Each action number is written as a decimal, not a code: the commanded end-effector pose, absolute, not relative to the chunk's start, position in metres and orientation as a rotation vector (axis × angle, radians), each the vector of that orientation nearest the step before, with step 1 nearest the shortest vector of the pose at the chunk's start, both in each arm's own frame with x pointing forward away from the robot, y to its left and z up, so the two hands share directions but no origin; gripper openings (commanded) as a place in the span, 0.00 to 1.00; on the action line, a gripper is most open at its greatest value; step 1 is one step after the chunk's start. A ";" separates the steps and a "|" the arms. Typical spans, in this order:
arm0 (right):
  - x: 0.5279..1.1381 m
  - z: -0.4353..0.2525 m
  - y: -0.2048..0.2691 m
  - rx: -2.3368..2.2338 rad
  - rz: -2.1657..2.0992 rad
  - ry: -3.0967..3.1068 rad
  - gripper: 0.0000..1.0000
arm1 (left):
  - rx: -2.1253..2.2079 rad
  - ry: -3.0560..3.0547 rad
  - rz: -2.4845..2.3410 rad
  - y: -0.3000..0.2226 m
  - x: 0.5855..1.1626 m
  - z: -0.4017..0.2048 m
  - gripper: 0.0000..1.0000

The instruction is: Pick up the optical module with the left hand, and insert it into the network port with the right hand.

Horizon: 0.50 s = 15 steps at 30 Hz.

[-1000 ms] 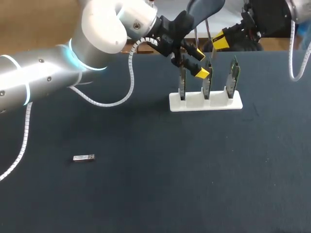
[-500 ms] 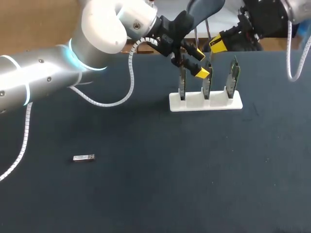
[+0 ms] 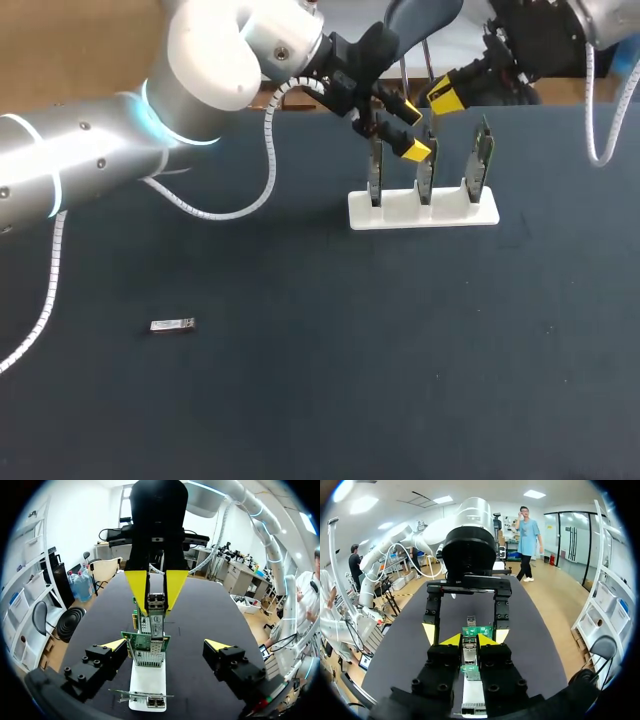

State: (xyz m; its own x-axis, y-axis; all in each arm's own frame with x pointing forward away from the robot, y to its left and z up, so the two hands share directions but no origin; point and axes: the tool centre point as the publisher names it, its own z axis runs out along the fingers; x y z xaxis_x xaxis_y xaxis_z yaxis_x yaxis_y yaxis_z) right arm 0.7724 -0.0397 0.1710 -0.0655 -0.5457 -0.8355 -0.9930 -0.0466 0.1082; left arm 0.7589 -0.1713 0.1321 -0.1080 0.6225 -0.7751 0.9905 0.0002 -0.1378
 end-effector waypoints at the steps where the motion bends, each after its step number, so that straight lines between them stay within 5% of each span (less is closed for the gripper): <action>1: 0.775 0.170 -0.038 -1.647 1.003 1.662 0.00 | 1.666 1.780 -0.948 -0.172 0.761 0.132 1.00; 15: 0.774 0.164 -0.035 -1.641 0.980 1.676 0.00 | 1.666 1.780 -0.948 -0.172 0.761 0.132 1.00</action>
State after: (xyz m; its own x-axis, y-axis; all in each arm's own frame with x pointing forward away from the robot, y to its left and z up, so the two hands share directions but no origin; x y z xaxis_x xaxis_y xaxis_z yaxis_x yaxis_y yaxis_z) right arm 0.7765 -0.0371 0.1686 -0.0654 -0.5542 -0.8298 -0.9940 -0.0368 0.1029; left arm 0.7589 -0.1713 0.1320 -0.1080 0.6225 -0.7751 0.9905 0.0002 -0.1378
